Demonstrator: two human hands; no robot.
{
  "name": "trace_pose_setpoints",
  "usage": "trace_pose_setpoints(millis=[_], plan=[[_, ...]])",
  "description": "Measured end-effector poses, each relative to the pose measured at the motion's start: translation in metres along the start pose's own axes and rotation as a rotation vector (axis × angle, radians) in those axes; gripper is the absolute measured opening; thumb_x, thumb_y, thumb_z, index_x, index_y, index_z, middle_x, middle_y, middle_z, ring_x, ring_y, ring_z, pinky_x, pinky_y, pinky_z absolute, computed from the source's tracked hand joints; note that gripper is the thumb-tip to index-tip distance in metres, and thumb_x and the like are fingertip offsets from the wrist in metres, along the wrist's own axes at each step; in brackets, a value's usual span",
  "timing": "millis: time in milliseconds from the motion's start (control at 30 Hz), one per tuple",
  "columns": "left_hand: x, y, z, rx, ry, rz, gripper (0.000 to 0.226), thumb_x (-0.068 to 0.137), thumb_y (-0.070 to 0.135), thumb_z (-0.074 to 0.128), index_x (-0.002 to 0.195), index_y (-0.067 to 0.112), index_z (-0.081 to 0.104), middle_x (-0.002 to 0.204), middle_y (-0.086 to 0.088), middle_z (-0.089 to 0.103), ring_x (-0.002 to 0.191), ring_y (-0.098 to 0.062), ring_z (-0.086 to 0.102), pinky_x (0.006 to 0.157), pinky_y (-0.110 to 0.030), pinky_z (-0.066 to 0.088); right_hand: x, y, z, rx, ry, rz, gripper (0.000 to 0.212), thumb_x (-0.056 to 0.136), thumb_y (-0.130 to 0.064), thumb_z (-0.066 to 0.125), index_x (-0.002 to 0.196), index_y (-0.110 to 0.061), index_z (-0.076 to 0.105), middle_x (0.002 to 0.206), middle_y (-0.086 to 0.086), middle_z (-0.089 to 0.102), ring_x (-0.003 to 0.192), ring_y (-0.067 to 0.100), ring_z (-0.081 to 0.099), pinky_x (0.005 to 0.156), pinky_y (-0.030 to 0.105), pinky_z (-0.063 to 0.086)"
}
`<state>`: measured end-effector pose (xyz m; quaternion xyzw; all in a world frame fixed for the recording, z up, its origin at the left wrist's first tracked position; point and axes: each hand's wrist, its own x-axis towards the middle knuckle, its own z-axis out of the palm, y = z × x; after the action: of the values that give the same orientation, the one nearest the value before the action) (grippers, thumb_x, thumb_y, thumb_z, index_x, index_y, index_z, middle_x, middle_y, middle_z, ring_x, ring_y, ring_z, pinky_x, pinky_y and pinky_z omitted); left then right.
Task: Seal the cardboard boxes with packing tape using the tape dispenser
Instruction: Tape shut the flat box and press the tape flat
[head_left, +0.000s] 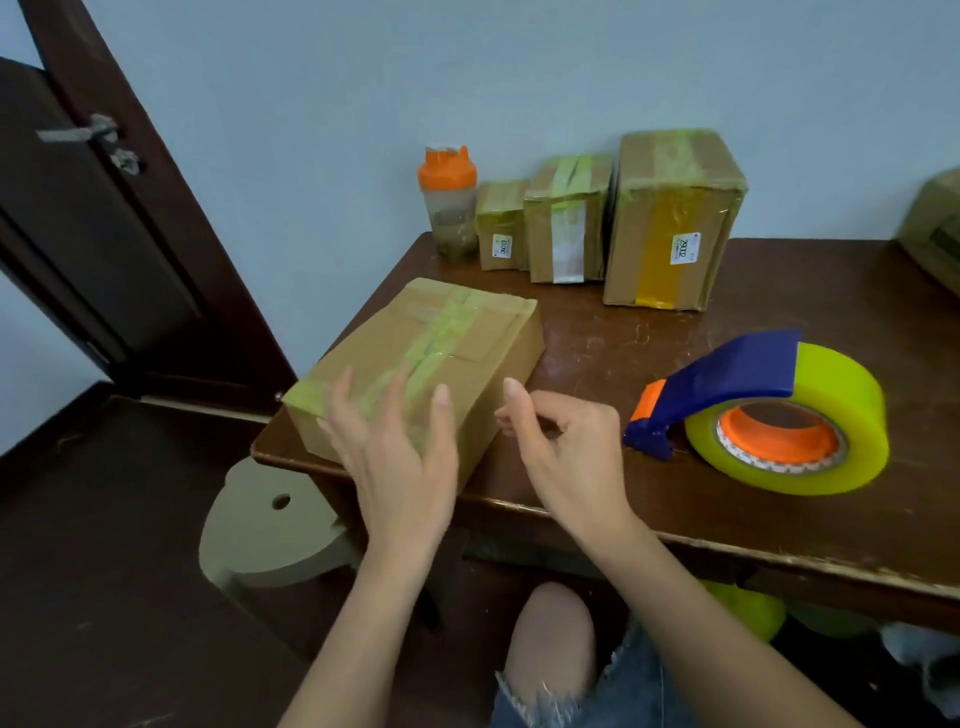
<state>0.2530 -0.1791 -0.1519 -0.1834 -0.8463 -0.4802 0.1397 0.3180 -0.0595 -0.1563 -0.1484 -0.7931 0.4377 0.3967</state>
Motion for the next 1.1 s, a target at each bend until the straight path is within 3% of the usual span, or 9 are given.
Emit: trace_pose_setpoints(millis=[100,233,400,533,667,800,867,967,1100], plan=[[-0.001,-0.009,-0.003,0.329,-0.207,0.204,0.057,0.087,0.07,0.045,0.126,0.034,0.064,0.145,0.008,0.047,0.145,-0.019,0.027,0.113,-0.048,-0.02,0.017,0.004,-0.006,-0.091,0.045,-0.005,0.033,0.098,-0.038,0.05,0.091,-0.021,0.077,0.078,-0.009,0.073,0.072,0.006,0.067,0.065,0.039,0.056],[0.017,-0.025,-0.014,0.181,-0.191,0.254,0.024,0.091,0.025,0.066,0.113,0.02,0.073,0.119,0.002,0.07,0.124,-0.015,0.056,0.117,-0.043,-0.013,0.031,0.01,-0.012,-0.234,0.009,-0.005,0.026,0.097,-0.023,0.054,0.119,-0.022,0.067,0.115,-0.007,0.068,0.105,0.008,0.061,0.093,0.034,0.053],[0.039,-0.035,-0.032,0.255,-0.176,0.163,0.038,0.086,-0.012,0.058,0.11,0.012,0.073,0.114,-0.004,0.071,0.127,-0.017,0.054,0.12,-0.031,-0.003,0.049,0.012,-0.01,-0.446,-0.312,0.132,0.05,0.098,-0.031,0.052,0.146,-0.027,0.04,0.159,0.0,0.026,0.147,0.018,0.021,0.118,0.041,0.018],[0.028,-0.041,-0.026,0.388,-0.123,0.263,0.046,0.08,-0.012,0.063,0.122,0.007,0.067,0.13,-0.012,0.063,0.136,-0.028,0.043,0.12,-0.043,0.021,0.042,0.004,-0.011,-0.529,-0.396,0.106,0.042,0.094,-0.035,0.059,0.134,-0.023,0.056,0.149,0.001,0.04,0.131,0.022,0.045,0.109,0.041,0.036],[0.01,-0.04,-0.008,0.063,-0.286,0.379,0.04,0.09,0.039,0.06,0.128,0.026,0.063,0.136,0.012,0.052,0.145,-0.008,0.023,0.122,-0.036,-0.001,0.039,-0.015,-0.014,-0.495,-0.227,0.002,0.028,0.096,-0.041,0.053,0.085,-0.022,0.07,0.081,-0.006,0.059,0.077,0.01,0.055,0.062,0.028,0.046],[0.016,-0.038,-0.005,-0.129,-0.211,0.252,0.023,0.085,0.055,0.056,0.089,0.035,0.068,0.113,0.02,0.063,0.137,-0.005,0.036,0.122,-0.039,0.003,0.044,-0.005,-0.024,-0.538,-0.322,-0.061,0.029,0.1,-0.033,0.048,0.111,-0.019,0.07,0.118,-0.001,0.063,0.116,0.018,0.049,0.106,0.04,0.036],[0.025,-0.04,-0.005,-0.16,-0.203,0.201,0.023,0.085,0.05,0.059,0.077,0.031,0.068,0.111,0.017,0.066,0.135,-0.004,0.038,0.122,-0.041,0.01,0.044,-0.001,-0.028,-0.511,-0.413,-0.023,0.03,0.101,-0.033,0.044,0.094,-0.021,0.07,0.102,-0.001,0.067,0.108,0.019,0.053,0.117,0.048,0.018],[0.047,-0.034,-0.008,-0.02,-0.226,0.169,0.02,0.096,0.022,0.059,0.085,0.015,0.074,0.124,-0.001,0.064,0.136,-0.006,0.037,0.117,-0.038,0.027,0.046,-0.006,-0.031,-0.57,-0.363,-0.077,0.033,0.1,-0.033,0.047,0.074,-0.024,0.066,0.072,-0.003,0.061,0.084,0.016,0.046,0.111,0.047,0.032],[0.044,-0.004,-0.015,0.008,-0.263,0.211,0.013,0.091,0.025,0.066,0.099,0.018,0.075,0.118,0.01,0.061,0.116,-0.001,0.051,0.107,-0.027,0.038,0.054,-0.004,-0.048,-0.568,-0.479,-0.018,0.036,0.093,-0.046,0.056,0.125,-0.031,0.064,0.137,-0.005,0.056,0.134,0.02,0.036,0.119,0.055,0.009]])
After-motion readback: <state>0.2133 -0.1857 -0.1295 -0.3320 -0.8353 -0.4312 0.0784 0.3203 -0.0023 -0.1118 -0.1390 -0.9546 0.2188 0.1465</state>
